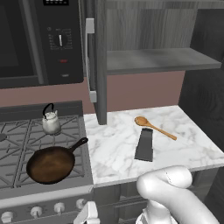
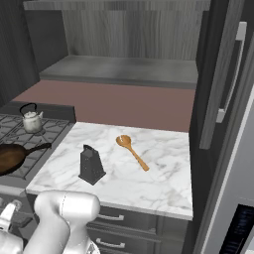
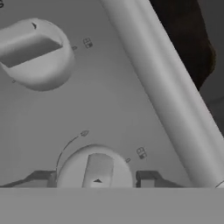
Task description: Pick the pan from the cabinet and place it on the stove. Then turn on the stove burner for the pan.
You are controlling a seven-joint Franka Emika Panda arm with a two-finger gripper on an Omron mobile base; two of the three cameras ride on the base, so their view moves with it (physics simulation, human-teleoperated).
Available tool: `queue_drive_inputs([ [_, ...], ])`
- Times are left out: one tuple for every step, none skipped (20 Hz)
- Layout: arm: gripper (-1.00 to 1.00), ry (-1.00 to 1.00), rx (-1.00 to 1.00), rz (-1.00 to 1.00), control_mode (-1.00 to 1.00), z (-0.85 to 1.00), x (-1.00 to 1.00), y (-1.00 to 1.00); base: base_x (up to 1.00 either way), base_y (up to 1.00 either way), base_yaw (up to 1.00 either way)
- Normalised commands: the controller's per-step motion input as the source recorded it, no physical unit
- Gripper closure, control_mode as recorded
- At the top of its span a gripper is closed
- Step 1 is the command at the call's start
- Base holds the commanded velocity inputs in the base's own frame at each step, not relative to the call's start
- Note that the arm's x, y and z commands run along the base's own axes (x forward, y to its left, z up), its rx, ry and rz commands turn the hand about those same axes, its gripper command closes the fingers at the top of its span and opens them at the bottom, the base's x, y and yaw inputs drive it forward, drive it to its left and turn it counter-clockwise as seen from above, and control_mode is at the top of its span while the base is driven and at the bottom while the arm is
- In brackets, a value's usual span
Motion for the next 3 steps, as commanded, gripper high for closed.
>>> queue_drive_inputs([
  [1.00,0.00,-0.31,0.00,-1.00,0.00,-0.10,0.00,0.00,0.00,0.00],
  [1.00,0.00,-0.30,0.00,-1.00,0.00,-0.10,0.00,0.00,0.00,0.00],
  [1.00,0.01,-0.28,0.00,-1.00,0.00,-0.10,0.00,0.00,0.00,0.00],
])
